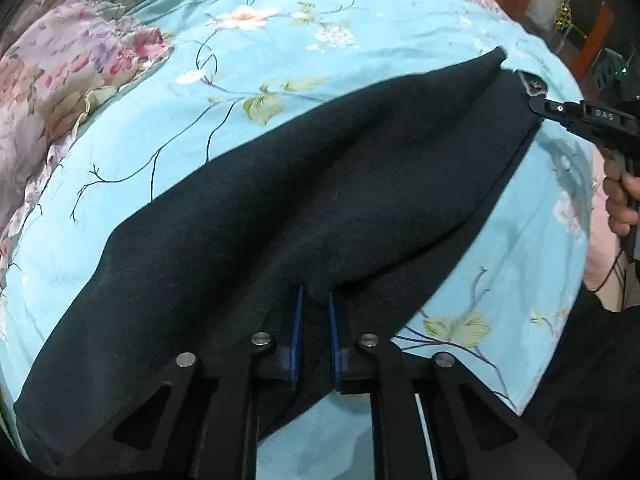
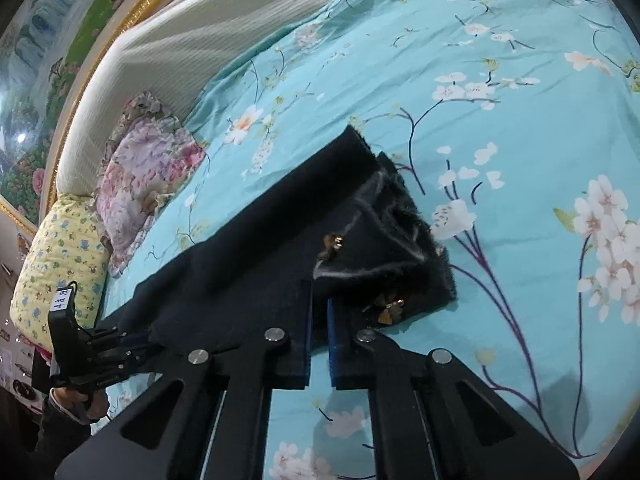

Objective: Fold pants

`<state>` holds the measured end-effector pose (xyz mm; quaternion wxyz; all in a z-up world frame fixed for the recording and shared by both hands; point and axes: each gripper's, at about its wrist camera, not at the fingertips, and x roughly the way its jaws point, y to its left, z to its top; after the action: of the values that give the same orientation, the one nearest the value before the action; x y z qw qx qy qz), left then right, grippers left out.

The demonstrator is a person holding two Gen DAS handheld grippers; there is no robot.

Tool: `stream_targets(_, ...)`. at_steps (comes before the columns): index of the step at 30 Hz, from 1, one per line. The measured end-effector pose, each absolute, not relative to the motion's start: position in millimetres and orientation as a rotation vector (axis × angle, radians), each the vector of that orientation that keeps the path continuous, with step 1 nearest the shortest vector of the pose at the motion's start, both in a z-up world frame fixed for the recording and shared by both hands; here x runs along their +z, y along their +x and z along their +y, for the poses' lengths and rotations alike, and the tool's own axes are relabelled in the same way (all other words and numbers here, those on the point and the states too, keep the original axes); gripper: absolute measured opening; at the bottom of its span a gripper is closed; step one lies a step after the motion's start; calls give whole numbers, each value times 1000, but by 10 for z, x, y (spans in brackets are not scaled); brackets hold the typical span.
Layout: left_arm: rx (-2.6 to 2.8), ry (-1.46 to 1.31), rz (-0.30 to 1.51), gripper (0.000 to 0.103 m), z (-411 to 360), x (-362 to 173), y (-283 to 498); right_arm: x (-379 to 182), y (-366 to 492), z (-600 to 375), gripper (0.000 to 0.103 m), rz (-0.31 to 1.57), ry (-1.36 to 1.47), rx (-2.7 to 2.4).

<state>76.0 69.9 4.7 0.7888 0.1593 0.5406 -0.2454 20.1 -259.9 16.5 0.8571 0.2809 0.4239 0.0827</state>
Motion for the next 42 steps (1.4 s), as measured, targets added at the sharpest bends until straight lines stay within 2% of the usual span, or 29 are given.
stream_targets(5,-588,329,1156,9,683,159,632,349,156,-2646,6,849,563,170)
stream_targets(9,-607,306,1207,9,687,25,620,227,207,-2688,6,904,565,157)
stream_targets(12,-620,259,1215,14,698,91,594,158,195,-2650,6,939,531,150)
stream_targets(15,-649,232,1205,24,697,200,591,215,110,-2652,6,908,498,159)
stream_targets(17,-667,206,1205,51,660,276,605,194,96,-2679,6,923,501,157)
stream_targets(18,-666,202,1195,58,627,321,611,170,88,-2707,6,932,511,145)
stream_targets(19,-669,196,1179,62,583,376,611,151,85,-2742,6,938,524,134)
stream_targets(21,-692,177,1159,65,483,464,663,137,41,-2831,10,941,565,109)
stream_targets(22,-692,170,1153,70,397,499,716,140,15,-2865,12,945,581,94)
stream_targets(35,-717,57,1199,76,-649,427,1505,-140,-153,-3191,15,900,912,167)
stream_targets(36,-721,56,1202,77,-719,424,1539,-151,-159,-3201,18,894,930,175)
stream_targets(39,-728,69,1214,78,-931,387,1644,-168,-172,-3205,40,854,991,224)
stream_targets(42,-727,80,1242,78,-1105,336,1727,-166,-117,-3174,41,856,971,199)
